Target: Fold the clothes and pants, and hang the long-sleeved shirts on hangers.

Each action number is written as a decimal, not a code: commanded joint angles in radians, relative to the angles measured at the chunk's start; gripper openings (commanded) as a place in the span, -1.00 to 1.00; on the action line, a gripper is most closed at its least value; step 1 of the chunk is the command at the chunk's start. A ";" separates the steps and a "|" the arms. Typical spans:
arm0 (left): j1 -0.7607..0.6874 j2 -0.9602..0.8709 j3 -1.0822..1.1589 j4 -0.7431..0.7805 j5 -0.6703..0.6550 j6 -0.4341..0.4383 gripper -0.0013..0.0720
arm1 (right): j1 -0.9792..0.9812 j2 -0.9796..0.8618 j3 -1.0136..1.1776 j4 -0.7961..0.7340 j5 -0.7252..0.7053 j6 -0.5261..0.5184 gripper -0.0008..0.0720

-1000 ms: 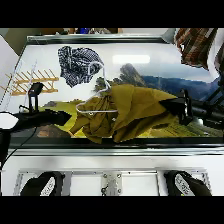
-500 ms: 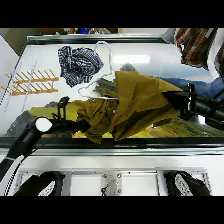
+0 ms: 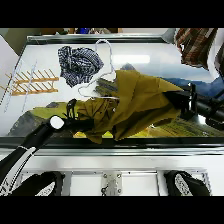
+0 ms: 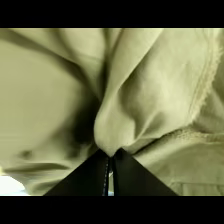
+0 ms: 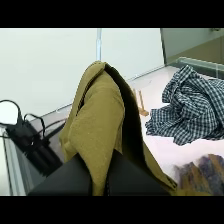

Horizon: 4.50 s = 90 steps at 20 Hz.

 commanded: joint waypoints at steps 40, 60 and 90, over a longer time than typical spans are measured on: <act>0.035 -0.470 1.471 0.234 -0.727 0.109 0.83 | 0.016 0.214 0.001 0.184 0.085 0.271 -0.94; 0.219 0.131 0.973 0.239 -0.335 0.103 -0.92 | -0.357 0.283 0.183 -0.004 -1.052 -0.109 -0.95; 0.133 0.168 0.847 0.247 -0.241 0.114 -0.92 | -0.625 -0.005 0.606 0.026 -1.755 -0.238 -0.94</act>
